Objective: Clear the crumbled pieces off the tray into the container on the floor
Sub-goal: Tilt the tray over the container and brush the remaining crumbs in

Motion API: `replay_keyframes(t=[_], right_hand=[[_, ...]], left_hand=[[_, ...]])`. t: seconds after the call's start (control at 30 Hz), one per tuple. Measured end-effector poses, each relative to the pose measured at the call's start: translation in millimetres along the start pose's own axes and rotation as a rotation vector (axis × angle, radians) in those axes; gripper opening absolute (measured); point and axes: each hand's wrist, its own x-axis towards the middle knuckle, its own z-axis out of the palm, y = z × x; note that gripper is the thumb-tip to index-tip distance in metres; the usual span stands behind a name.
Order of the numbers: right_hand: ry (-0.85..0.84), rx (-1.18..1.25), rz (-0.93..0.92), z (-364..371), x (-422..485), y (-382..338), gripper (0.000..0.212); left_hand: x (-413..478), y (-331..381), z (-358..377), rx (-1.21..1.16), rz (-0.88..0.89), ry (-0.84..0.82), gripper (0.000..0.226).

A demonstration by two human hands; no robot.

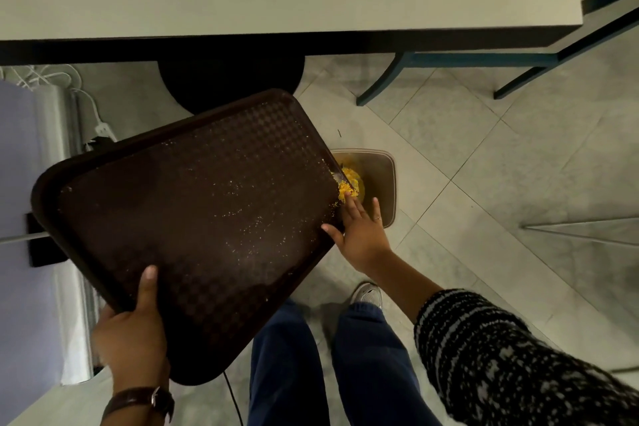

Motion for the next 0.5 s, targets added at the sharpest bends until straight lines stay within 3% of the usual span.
replay_keyframes(t=[0.13, 0.23, 0.4, 0.5], right_hand=[[-0.035, 0.068, -0.118, 2, -11, -16, 0.109], [-0.058, 0.11, -0.01, -2, 7, -3, 0.106], [-0.021, 0.206, 0.013, -6, 20, 14, 0.063], [0.009, 0.385, 0.113, -3, 5, 2, 0.053]], left_hand=[[1, 1, 1, 0.025, -0.026, -0.012, 0.069], [2, 2, -1, -0.002, -0.046, -0.028, 0.068], [-7, 2, 6, -0.037, -0.029, -0.02, 0.059], [-22, -2, 25, -0.035, 0.007, -0.023, 0.051]])
